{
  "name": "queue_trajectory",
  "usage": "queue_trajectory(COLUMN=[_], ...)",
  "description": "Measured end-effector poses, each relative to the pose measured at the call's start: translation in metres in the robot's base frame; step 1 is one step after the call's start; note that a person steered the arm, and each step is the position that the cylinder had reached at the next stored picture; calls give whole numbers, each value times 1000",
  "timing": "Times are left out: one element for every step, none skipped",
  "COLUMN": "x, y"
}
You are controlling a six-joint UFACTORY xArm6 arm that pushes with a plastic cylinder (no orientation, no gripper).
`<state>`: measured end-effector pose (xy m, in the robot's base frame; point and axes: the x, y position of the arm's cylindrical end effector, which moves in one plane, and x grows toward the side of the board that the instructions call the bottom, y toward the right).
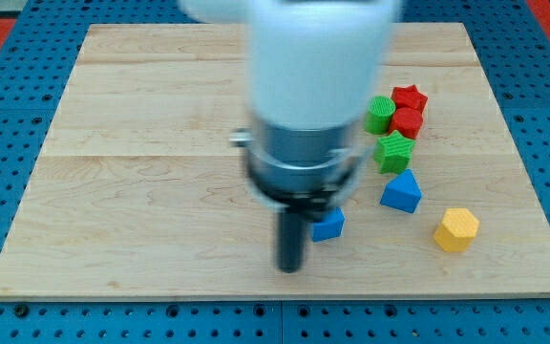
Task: Make a semicircle with blue blocks and yellow blocks
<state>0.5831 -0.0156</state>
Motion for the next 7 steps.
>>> queue_trajectory(x=[-28, -57, -63, -46, -43, -79, -112], y=[-5, -4, 63, 96, 64, 59, 93])
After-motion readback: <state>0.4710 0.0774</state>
